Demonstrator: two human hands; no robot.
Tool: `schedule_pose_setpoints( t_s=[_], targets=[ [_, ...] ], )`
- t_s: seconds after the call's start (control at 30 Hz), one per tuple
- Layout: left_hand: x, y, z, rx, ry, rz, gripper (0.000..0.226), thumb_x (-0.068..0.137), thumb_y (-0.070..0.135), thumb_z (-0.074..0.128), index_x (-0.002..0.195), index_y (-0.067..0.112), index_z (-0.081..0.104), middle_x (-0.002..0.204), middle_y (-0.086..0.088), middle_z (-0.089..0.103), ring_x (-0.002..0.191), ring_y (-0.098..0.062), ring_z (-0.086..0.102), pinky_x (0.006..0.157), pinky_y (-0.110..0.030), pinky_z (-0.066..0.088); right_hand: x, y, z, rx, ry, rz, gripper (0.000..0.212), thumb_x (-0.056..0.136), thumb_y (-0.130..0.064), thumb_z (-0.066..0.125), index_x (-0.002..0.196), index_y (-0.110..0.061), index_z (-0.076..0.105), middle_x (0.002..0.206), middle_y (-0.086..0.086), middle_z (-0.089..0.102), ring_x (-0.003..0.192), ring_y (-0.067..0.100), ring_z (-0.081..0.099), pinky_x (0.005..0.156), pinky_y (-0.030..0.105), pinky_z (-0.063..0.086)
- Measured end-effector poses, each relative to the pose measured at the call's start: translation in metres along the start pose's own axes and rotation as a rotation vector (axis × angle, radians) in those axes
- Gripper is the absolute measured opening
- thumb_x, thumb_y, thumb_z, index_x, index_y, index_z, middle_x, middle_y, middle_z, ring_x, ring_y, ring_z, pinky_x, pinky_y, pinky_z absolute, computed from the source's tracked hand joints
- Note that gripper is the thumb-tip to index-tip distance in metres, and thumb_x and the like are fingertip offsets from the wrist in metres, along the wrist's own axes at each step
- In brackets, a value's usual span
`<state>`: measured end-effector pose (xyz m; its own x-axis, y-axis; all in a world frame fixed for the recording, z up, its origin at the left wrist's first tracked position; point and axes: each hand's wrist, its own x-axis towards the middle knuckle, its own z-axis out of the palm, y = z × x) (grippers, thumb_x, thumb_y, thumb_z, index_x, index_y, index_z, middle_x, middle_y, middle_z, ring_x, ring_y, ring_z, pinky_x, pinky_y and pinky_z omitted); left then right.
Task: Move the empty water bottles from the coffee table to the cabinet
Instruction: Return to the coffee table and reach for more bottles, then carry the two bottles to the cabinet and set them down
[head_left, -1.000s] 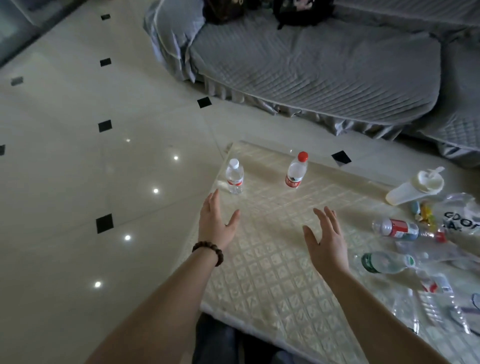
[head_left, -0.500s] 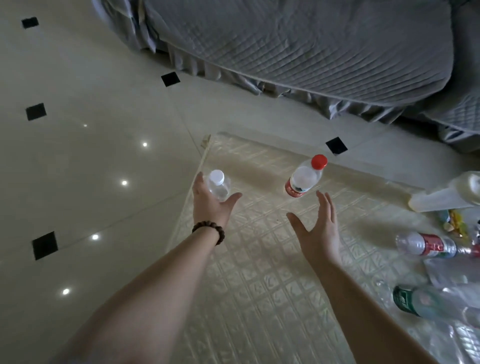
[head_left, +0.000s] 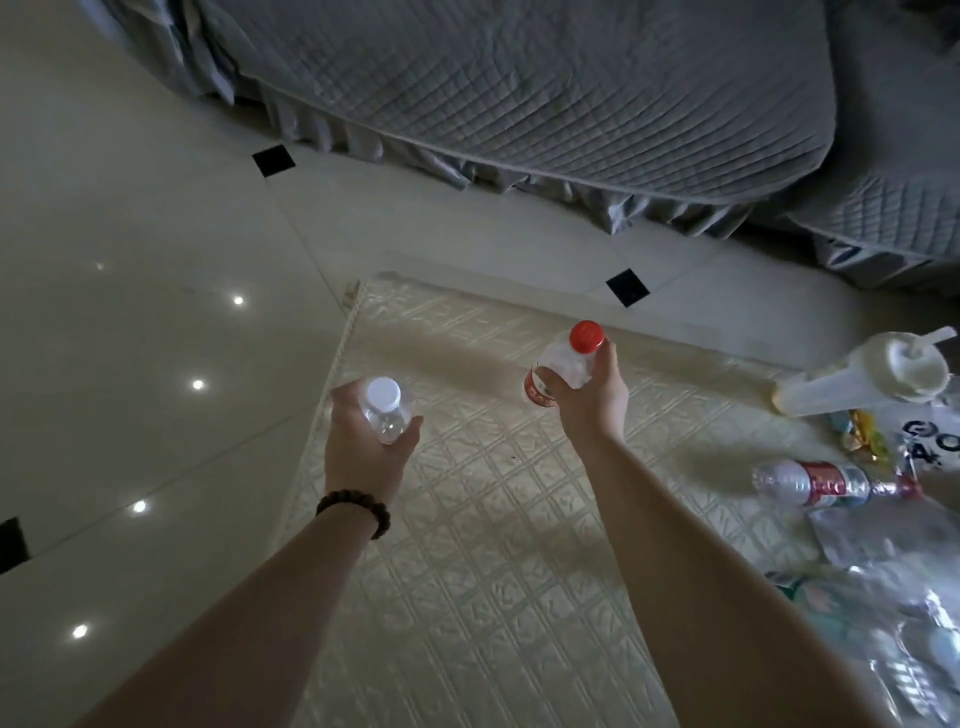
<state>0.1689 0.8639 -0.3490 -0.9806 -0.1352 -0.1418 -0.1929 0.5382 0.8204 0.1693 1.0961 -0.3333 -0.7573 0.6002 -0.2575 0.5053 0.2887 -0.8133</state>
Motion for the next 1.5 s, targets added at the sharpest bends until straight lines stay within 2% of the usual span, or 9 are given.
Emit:
schedule_pose_setpoints(
  t_s=[0.23,0.37,0.6,0.67,0.77,0.9,1.07,1.3,1.5],
  targets=[
    [-0.016,0.039,-0.016,0.027,-0.046,0.0,0.058,0.069,0.02,0.083,0.114,0.008,0.049,0.106,-0.004,0.057,0.094,-0.017,0.053,0.079,-0.025,0.039,-0.026,-0.02,-0.043,0.045,0.0,-0.025,0.052,0.072,-0.026,0.079,0.114,-0.029,0.05,0.104,-0.01,0.061,0.099,0.017,0.057,0.079,0.031,0.041],
    [-0.054,0.088,-0.035,0.011,-0.095,0.091,0.054,0.069,0.027,0.082,0.113,0.015,0.052,0.103,0.005,0.058,0.093,-0.011,0.053,0.077,-0.021,0.036,-0.062,-0.053,-0.098,0.043,0.018,-0.064,0.054,0.071,-0.027,0.081,0.116,-0.034,0.051,0.099,-0.016,0.059,0.095,0.015,0.06,0.077,0.03,0.044],
    [-0.122,0.2,-0.082,0.002,-0.136,0.253,0.06,0.068,0.04,0.081,0.116,0.015,0.054,0.107,0.002,0.062,0.094,-0.011,0.055,0.066,-0.008,0.032,-0.147,-0.118,-0.219,0.034,0.048,-0.148,0.065,0.071,-0.032,0.08,0.127,-0.031,0.047,0.107,-0.011,0.06,0.092,0.013,0.062,0.068,0.02,0.044],
    [-0.138,0.228,-0.092,0.009,-0.177,0.314,0.061,0.068,0.047,0.078,0.115,0.016,0.054,0.108,0.002,0.062,0.091,-0.011,0.057,0.062,-0.004,0.032,-0.172,-0.129,-0.248,0.023,0.071,-0.161,0.07,0.07,-0.033,0.08,0.13,-0.027,0.045,0.113,-0.004,0.063,0.093,0.015,0.062,0.069,0.022,0.045],
    [-0.163,0.262,-0.101,0.023,-0.228,0.402,0.061,0.066,0.056,0.074,0.11,0.019,0.055,0.103,0.001,0.062,0.087,-0.014,0.061,0.063,-0.008,0.035,-0.209,-0.139,-0.287,0.023,0.153,-0.193,0.074,0.069,-0.032,0.081,0.13,-0.022,0.039,0.117,0.0,0.062,0.091,0.017,0.062,0.074,0.032,0.05],
    [-0.196,0.297,-0.101,0.038,-0.284,0.517,0.066,0.065,0.061,0.07,0.116,0.022,0.054,0.103,0.003,0.063,0.091,-0.014,0.06,0.064,-0.018,0.04,-0.254,-0.137,-0.327,0.067,0.272,-0.152,0.071,0.07,-0.03,0.081,0.128,-0.018,0.041,0.115,-0.002,0.062,0.09,0.013,0.059,0.066,0.018,0.042],
    [-0.239,0.327,-0.094,-0.008,-0.434,0.61,0.059,0.07,0.059,0.071,0.117,0.029,0.051,0.102,0.008,0.063,0.096,-0.014,0.059,0.077,-0.033,0.051,-0.309,-0.12,-0.356,0.165,0.441,-0.088,0.063,0.069,-0.025,0.082,0.12,-0.019,0.046,0.113,-0.001,0.062,0.093,0.016,0.061,0.068,0.02,0.047],
    [-0.3,0.335,-0.081,-0.07,-0.665,0.78,0.062,0.066,0.054,0.076,0.112,0.021,0.053,0.105,0.001,0.065,0.098,-0.019,0.06,0.082,-0.036,0.051,-0.398,-0.087,-0.364,0.248,0.717,0.024,0.064,0.071,-0.024,0.081,0.124,-0.022,0.046,0.098,-0.014,0.055,0.087,0.007,0.059,0.059,0.01,0.043],
    [-0.354,0.323,-0.078,-0.021,-0.86,0.923,0.083,0.065,0.058,0.076,0.128,0.011,0.049,0.117,-0.008,0.064,0.107,-0.024,0.059,0.089,-0.035,0.048,-0.481,-0.05,-0.353,0.311,0.975,0.121,0.061,0.071,-0.023,0.081,0.123,-0.017,0.048,0.097,-0.014,0.058,0.086,0.005,0.06,0.062,0.01,0.046]
  ],
)
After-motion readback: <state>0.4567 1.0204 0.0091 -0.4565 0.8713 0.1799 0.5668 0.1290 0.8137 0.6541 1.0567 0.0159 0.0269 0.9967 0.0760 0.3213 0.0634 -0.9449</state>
